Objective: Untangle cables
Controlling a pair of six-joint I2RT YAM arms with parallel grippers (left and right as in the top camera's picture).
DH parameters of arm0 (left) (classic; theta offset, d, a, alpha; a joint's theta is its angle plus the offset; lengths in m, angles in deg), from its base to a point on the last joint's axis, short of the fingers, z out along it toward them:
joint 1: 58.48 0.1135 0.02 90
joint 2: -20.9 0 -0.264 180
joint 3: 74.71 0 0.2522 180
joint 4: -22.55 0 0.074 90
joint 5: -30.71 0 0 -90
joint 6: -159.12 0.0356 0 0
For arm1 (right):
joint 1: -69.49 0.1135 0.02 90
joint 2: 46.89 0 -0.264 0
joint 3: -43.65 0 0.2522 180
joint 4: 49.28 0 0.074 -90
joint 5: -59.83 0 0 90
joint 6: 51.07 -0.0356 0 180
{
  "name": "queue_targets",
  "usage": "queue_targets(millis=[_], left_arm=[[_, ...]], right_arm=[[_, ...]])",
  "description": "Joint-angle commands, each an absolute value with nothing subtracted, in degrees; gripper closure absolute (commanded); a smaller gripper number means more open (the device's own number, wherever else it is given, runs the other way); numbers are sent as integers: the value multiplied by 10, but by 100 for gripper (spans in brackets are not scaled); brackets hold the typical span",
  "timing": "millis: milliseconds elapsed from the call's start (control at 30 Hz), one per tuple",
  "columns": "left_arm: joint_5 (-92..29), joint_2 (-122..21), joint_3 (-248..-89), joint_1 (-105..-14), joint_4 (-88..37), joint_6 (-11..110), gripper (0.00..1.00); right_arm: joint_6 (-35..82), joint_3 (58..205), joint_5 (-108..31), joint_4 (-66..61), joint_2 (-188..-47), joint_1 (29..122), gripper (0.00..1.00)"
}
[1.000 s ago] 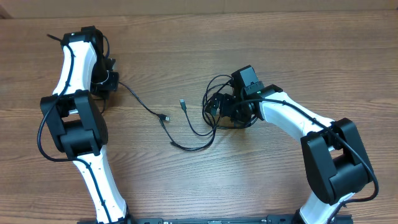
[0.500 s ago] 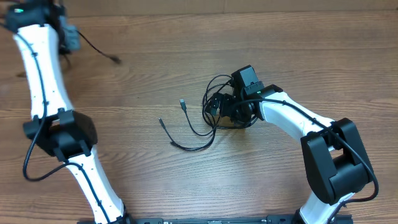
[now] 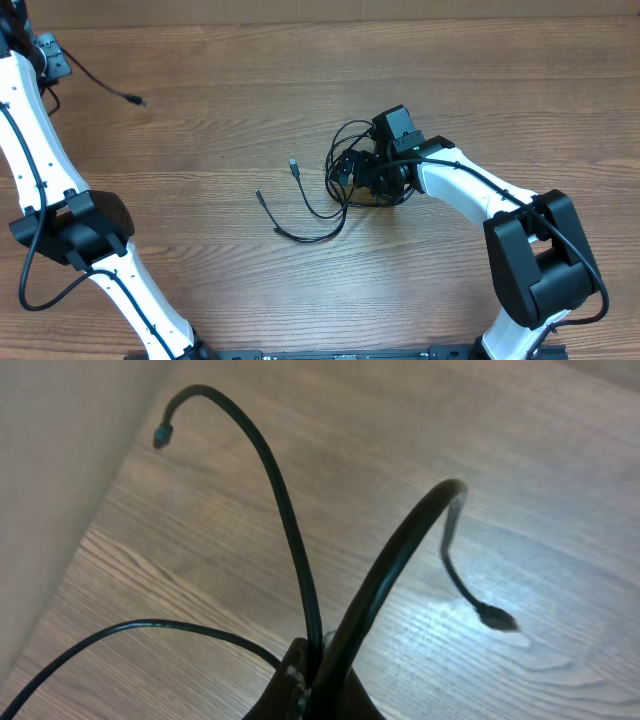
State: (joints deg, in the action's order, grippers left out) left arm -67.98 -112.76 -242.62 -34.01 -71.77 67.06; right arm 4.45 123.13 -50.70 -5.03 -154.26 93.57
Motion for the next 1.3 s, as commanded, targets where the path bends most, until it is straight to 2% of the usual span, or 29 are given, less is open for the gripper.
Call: queue_targets(millis=[0, 500, 800, 1067, 1133, 1167, 1200, 1267], left_arm=[[-682, -1123, -2389, -335, -705, 659, 96], [-704, -1126, -2290, -320, -682, 664, 96], [-587, -1126, -2195, -315, -606, 771, 96], [-574, -1126, -2121, -314, -566, 799, 95], [-584, -1126, -2119, -310, -571, 798, 86], [-584, -1126, -2119, -308, -573, 798, 70], [-584, -1126, -2119, -306, -576, 798, 61], [-584, -1126, -2119, -302, -584, 794, 61]], right_arm=[[47, 1242, -502, -54, -1543, 934, 0], [47, 1242, -502, -54, -1543, 934, 0], [47, 1242, -502, -54, -1543, 934, 0], [47, 1242, -502, -54, -1543, 934, 0], [47, 1242, -502, -54, -1543, 934, 0], [47, 1242, -502, -54, -1543, 934, 0], [47, 1242, -502, -54, -1543, 934, 0], [47, 1242, -502, -54, -1543, 934, 0]])
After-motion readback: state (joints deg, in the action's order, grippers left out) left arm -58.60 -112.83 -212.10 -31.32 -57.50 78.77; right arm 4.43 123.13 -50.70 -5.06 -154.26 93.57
